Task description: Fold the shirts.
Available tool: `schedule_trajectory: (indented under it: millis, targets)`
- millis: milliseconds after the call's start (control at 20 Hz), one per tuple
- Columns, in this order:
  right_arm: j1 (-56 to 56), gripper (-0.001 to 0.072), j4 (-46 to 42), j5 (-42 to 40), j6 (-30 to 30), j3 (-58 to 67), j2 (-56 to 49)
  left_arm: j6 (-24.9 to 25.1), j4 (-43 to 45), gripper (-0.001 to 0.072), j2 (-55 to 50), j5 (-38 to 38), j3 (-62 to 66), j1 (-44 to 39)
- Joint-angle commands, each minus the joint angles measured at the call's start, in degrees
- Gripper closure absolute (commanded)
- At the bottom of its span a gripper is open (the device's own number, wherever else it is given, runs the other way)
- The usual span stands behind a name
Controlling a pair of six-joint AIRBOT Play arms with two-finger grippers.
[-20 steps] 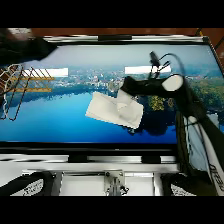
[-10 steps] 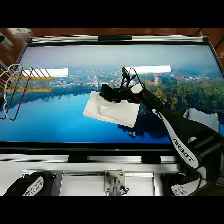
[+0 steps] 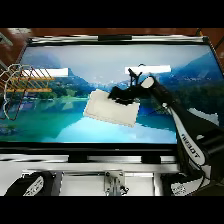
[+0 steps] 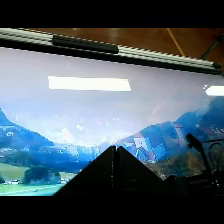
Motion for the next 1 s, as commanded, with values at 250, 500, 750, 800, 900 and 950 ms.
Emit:
schedule_trajectory:
  millis: [250, 500, 750, 800, 900, 950]
  targets:
    - [-18.0, 0.0115, -9.2, 15.9, -0.7, -13.2, 6.5, 0.0, 0.0, 0.067, 0.1, 0.0, 0.0, 0.0]
    - [-17.0, 0.0012, 4.7, 2.1, -10.0, -22.2, 5.3, 0.0, 0.0, 0.067, 0.1, -0.7, 0.0, 0.0]
    - [-16.2, 0.0019, 17.5, 0.5, -19.3, -22.2, 0.7, 0.0, 0.0, 0.067, 0.0, -1.4, 0.0, 0.0]
    - [-15.3, 0.0039, 18.5, 0.0, -20.4, -22.2, 0.2, -0.1, 0.0, 0.067, -0.1, -1.4, 0.0, 0.0]
    - [-13.8, 0.0321, 18.9, -0.3, -23.0, -22.2, 0.1, -0.1, 0.0, 0.067, -0.2, -1.4, 0.0, 0.0]
    - [-13.5, 0.0478, 19.4, 0.1, -24.5, -22.2, 0.1, -0.1, 0.0, 0.067, -0.2, -1.4, 0.0, 0.0]
